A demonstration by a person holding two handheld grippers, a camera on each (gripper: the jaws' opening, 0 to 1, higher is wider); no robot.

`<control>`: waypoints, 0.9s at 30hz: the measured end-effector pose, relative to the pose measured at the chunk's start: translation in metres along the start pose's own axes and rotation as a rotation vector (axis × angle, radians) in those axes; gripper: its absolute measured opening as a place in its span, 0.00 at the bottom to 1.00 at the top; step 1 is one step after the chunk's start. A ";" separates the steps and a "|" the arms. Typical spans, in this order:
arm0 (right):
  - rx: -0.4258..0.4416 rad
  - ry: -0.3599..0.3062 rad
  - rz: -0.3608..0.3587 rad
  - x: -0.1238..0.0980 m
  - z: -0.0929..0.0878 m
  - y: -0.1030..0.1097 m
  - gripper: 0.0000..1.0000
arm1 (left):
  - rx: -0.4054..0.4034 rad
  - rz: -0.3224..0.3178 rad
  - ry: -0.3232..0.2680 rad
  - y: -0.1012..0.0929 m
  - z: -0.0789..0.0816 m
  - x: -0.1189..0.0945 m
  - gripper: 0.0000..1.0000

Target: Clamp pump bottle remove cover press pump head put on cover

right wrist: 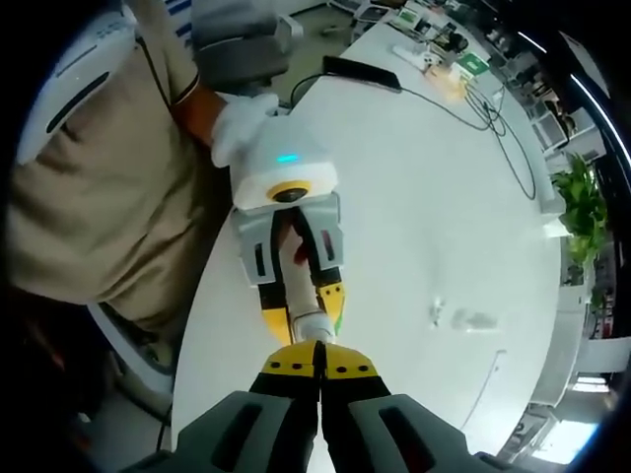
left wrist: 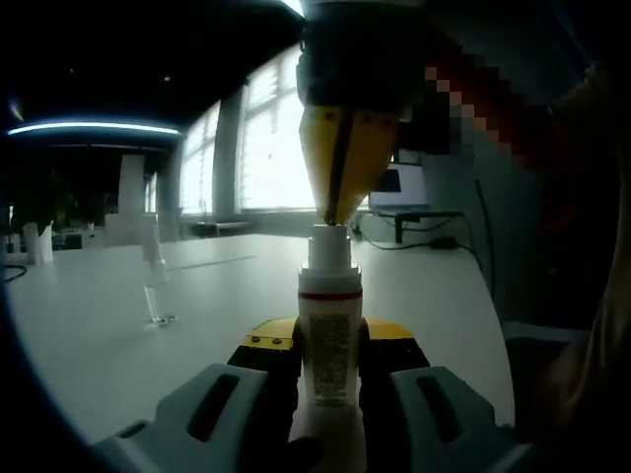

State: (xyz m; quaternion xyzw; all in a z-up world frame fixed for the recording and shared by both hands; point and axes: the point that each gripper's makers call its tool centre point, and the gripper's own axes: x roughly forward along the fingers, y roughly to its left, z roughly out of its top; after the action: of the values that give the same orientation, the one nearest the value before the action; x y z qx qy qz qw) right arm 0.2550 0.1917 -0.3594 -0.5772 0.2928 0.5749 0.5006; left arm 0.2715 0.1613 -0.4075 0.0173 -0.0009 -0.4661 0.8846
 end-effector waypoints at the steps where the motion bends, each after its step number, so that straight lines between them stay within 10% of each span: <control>1: -0.001 -0.003 0.000 0.000 0.000 0.000 0.00 | 0.000 0.000 0.000 0.000 0.000 0.000 0.13; 27: 0.007 -0.023 -0.023 -0.005 0.000 -0.002 0.00 | -0.002 -0.001 0.000 0.001 0.000 0.000 0.13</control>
State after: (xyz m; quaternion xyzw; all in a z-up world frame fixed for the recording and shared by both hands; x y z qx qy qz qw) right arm 0.2556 0.1914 -0.3546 -0.5720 0.2827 0.5746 0.5125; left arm 0.2719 0.1617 -0.4076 0.0164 -0.0005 -0.4664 0.8844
